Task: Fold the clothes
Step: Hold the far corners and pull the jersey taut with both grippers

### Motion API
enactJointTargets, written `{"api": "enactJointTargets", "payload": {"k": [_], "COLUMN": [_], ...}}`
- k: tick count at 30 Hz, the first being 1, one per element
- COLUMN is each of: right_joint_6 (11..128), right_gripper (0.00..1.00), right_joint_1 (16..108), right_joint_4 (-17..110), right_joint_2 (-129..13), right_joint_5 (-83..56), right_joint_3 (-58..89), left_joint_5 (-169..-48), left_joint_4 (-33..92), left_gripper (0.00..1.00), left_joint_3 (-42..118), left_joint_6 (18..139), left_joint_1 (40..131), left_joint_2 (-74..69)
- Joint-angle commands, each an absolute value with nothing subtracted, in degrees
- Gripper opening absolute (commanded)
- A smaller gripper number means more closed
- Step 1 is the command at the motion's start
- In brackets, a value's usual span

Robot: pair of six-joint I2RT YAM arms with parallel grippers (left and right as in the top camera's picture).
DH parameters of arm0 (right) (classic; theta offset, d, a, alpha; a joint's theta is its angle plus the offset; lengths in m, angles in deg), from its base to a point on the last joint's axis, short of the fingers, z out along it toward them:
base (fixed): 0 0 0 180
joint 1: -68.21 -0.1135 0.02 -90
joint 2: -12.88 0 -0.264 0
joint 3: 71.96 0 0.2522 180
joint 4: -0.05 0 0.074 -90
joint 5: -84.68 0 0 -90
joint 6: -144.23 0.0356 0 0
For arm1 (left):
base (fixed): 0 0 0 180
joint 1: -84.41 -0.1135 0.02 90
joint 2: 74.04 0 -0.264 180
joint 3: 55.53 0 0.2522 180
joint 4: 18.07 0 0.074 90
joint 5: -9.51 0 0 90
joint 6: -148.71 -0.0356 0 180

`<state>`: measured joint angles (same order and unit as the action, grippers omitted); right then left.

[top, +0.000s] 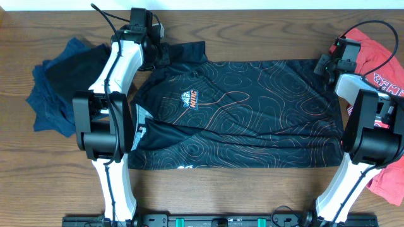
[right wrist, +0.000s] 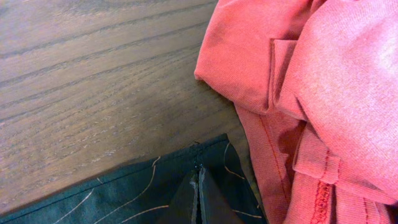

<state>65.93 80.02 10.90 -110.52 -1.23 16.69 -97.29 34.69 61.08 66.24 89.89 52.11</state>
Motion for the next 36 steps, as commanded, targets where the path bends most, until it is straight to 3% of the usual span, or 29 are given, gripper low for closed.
{"api": "enactJointTargets", "payload": {"k": [1, 3, 4, 5, 6, 10, 23, 28, 30, 34, 36], "right_joint_6": [66.19, 66.19, 66.19, 66.19, 66.22, 66.22, 66.41, 66.39, 66.41, 66.41, 66.43], "right_gripper": [0.01, 0.01, 0.08, 0.30, 0.39, 0.52, 0.56, 0.54, 0.41, 0.01, 0.01], "right_joint_1": [80.31, 80.31, 80.31, 80.31, 80.31, 80.31, 80.37, 80.42, 80.42, 80.44, 80.53], "right_joint_4": [11.03, 11.03, 10.98, 10.74, 10.42, 8.23, 7.44, 6.90, 6.92, 7.25, 7.57], "right_joint_2": [-111.96, -111.96, -111.96, -111.96, -111.96, -111.96, -114.12, -114.91, -114.91, -114.91, -114.82], "right_joint_5": [-1.05, -1.03, -1.01, -1.01, -1.01, -0.72, 0.48, 0.48, 0.48, 0.50, 0.48], "right_joint_3": [17.63, 17.63, 17.63, 17.63, 17.63, 17.63, 17.63, 17.63, 17.66, 17.85, 17.90], "left_joint_5": [-97.84, -97.84, -97.84, -97.84, -97.84, -97.84, -97.81, -97.84, -97.84, -97.81, -97.84], "left_joint_4": [35.02, 35.20, 35.31, 35.35, 35.35, 35.35, 35.33, 35.59, 35.61, 35.76, 36.00], "left_gripper": [0.06, 0.06, 0.06, 0.06, 0.06, 0.06, 0.06, 0.06, 0.06, 0.06, 0.06], "left_joint_3": [61.91, 61.91, 61.91, 61.89, 61.91, 61.91, 61.91, 61.91, 61.89, 61.89, 61.89], "left_joint_6": [66.48, 66.48, 66.48, 66.48, 66.48, 66.48, 66.46, 66.48, 66.48, 66.48, 66.48], "left_joint_1": [89.95, 89.95, 89.95, 89.95, 89.95, 89.95, 89.95, 89.95, 89.95, 89.95, 89.95], "left_joint_2": [51.54, 51.54, 51.54, 51.54, 51.54, 51.54, 51.54, 51.54, 51.54, 51.54, 51.54]}}
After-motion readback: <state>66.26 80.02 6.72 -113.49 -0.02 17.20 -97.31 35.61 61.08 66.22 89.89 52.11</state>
